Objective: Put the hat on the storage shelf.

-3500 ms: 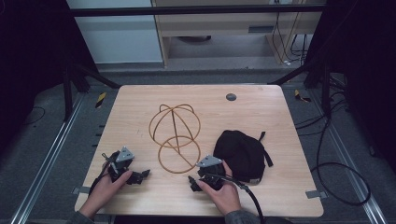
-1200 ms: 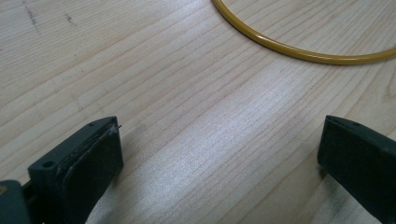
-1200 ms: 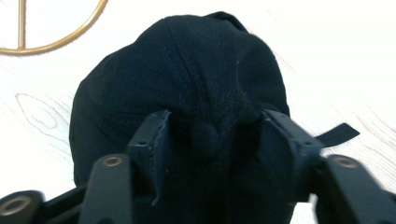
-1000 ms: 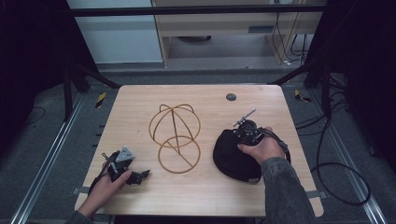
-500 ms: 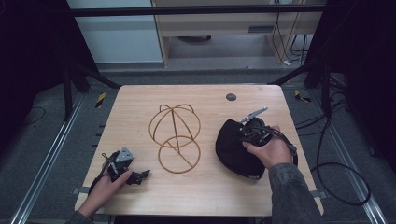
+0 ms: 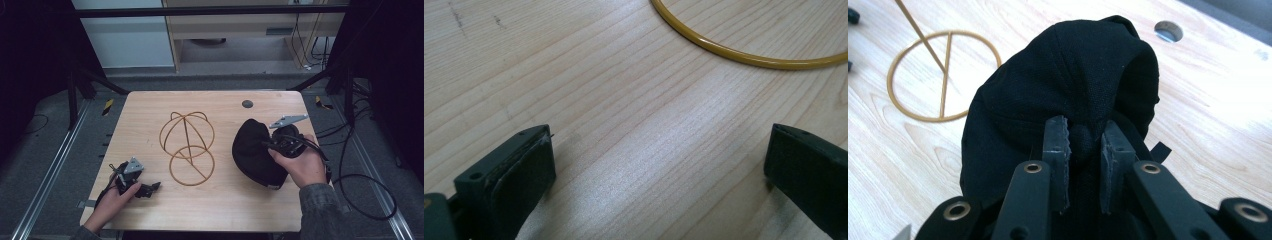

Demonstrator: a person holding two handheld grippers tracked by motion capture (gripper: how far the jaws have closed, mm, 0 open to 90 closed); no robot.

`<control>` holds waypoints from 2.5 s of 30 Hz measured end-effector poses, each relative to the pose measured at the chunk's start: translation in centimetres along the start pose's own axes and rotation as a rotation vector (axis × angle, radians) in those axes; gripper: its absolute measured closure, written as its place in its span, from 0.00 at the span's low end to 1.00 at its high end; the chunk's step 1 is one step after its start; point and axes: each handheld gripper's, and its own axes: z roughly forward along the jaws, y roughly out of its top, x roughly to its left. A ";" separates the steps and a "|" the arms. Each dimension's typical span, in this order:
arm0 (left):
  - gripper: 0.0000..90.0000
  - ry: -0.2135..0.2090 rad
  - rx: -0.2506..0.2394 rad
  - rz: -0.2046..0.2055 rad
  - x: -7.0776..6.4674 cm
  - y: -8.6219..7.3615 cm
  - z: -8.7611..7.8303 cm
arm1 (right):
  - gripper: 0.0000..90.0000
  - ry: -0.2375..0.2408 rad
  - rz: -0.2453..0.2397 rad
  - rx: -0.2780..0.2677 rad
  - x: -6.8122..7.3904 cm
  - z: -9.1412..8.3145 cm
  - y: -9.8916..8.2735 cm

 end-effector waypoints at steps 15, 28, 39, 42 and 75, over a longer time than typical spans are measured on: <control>0.00 0.001 -0.004 -0.002 0.0 0.0 0.0 | 0.86 -0.003 0.027 -0.058 -0.4 -2.1 0.7; 0.00 0.002 -0.004 -0.004 0.0 0.1 0.1 | 0.86 0.015 0.019 -0.073 -0.2 -2.8 1.8; 0.00 0.003 -0.004 -0.005 0.0 0.1 0.1 | 0.86 0.027 0.010 -0.109 -0.1 -5.0 3.6; 0.00 0.002 -0.002 -0.004 0.0 0.1 0.1 | 0.86 0.026 -0.004 -0.119 0.0 -5.5 4.0; 0.00 0.000 -0.001 0.002 0.1 0.1 0.1 | 0.86 0.042 -0.043 -0.199 1.5 -9.0 8.0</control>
